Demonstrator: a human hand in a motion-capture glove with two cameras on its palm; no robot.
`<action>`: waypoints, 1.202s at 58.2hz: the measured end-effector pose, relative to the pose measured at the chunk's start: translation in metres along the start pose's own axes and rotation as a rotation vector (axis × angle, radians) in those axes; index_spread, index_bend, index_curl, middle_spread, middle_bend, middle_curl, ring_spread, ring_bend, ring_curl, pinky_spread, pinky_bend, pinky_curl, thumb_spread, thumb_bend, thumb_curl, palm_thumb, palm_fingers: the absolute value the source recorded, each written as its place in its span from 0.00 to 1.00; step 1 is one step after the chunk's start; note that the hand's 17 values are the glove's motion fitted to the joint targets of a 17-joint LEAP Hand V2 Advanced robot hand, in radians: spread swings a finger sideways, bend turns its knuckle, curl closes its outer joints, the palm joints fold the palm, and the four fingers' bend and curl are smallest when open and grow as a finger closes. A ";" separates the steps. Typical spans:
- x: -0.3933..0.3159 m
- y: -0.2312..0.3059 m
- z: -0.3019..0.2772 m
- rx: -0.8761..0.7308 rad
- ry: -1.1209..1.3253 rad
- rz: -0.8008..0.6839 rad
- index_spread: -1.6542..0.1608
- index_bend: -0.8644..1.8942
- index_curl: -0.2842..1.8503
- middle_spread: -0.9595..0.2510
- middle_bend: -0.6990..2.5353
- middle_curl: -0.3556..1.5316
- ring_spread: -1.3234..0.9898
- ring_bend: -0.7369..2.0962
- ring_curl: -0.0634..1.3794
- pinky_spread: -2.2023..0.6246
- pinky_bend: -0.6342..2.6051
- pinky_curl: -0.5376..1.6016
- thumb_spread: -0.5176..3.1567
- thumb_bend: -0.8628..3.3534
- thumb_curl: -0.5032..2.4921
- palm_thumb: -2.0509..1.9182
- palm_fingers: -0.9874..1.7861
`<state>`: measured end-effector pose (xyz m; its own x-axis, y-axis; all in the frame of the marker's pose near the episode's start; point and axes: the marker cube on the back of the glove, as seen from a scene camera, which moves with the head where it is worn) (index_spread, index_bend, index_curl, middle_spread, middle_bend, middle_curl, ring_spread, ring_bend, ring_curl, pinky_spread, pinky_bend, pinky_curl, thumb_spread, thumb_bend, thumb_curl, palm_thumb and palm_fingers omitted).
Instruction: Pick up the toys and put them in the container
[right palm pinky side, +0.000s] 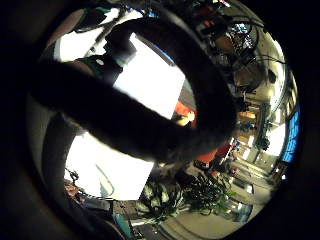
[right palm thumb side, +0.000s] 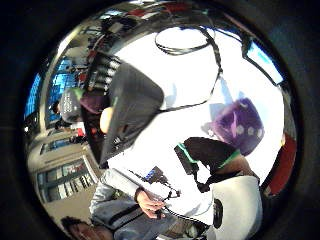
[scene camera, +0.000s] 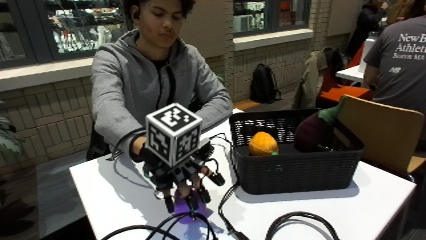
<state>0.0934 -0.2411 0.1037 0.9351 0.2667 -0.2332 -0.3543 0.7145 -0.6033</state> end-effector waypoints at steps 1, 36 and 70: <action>0.001 0.000 0.006 -0.008 -0.013 0.000 0.76 0.35 0.26 0.83 0.28 0.46 0.55 0.46 0.26 0.79 0.56 0.41 0.49 0.20 0.29 0.56 0.34; -0.018 -0.015 0.055 0.169 -0.060 -0.029 0.77 0.40 0.30 0.70 0.30 0.46 0.46 0.63 0.37 0.66 0.56 0.42 0.51 0.26 0.34 0.70 0.67; -0.254 -0.031 -0.121 0.370 0.059 -0.398 0.76 0.43 0.45 0.51 0.33 0.67 0.41 0.67 0.44 0.64 0.58 0.47 0.41 0.25 0.43 0.72 0.65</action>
<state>-0.1333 -0.4093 0.0893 0.9909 -0.1001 -0.0903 0.0629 0.9355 -0.3478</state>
